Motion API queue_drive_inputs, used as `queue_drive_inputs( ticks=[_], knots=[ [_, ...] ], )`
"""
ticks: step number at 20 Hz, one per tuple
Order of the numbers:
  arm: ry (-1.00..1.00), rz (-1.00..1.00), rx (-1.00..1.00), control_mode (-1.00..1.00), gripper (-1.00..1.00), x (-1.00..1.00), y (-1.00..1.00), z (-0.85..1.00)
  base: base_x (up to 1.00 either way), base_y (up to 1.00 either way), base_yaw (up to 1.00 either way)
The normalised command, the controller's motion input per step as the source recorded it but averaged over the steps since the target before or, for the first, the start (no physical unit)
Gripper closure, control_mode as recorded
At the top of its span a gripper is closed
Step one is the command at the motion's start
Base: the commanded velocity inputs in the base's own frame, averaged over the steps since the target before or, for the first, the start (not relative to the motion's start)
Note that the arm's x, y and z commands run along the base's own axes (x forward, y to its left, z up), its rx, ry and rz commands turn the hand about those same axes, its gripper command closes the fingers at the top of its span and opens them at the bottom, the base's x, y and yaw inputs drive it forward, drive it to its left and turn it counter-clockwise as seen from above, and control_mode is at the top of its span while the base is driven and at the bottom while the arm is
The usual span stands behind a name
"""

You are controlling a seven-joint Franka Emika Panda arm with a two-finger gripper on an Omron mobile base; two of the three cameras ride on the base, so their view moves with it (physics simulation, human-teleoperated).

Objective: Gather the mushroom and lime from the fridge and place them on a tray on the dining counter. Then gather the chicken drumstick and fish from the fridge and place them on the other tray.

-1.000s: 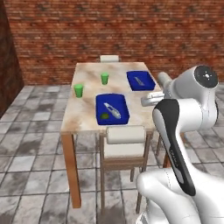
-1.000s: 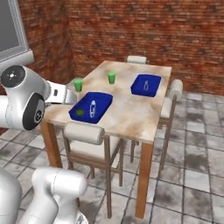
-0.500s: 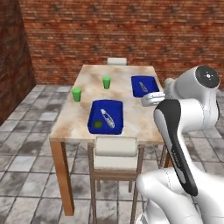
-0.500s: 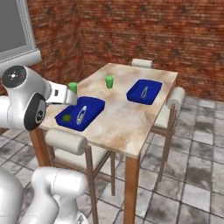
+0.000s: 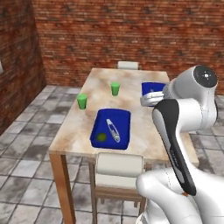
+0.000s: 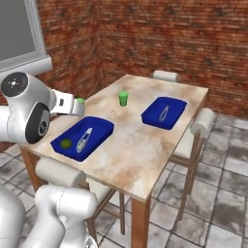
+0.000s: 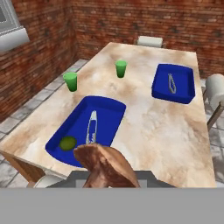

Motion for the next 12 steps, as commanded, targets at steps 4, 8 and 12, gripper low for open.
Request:
queue_drive_inputs(
  ticks=[4, 8, 12],
  knots=[
    [0.0, 0.0, 0.0, 1.0, 1.0, 0.0, 0.0, 0.0, 0.26, -0.44, 0.2],
    [0.0, 0.0, 0.0, 1.0, 1.0, 0.0, 0.0, 0.0, 0.23, -0.47, 0.21],
    [0.0, 0.0, 0.0, 1.0, 1.0, 0.0, 0.0, 0.0, 0.31, -0.42, 0.22]
  ],
)
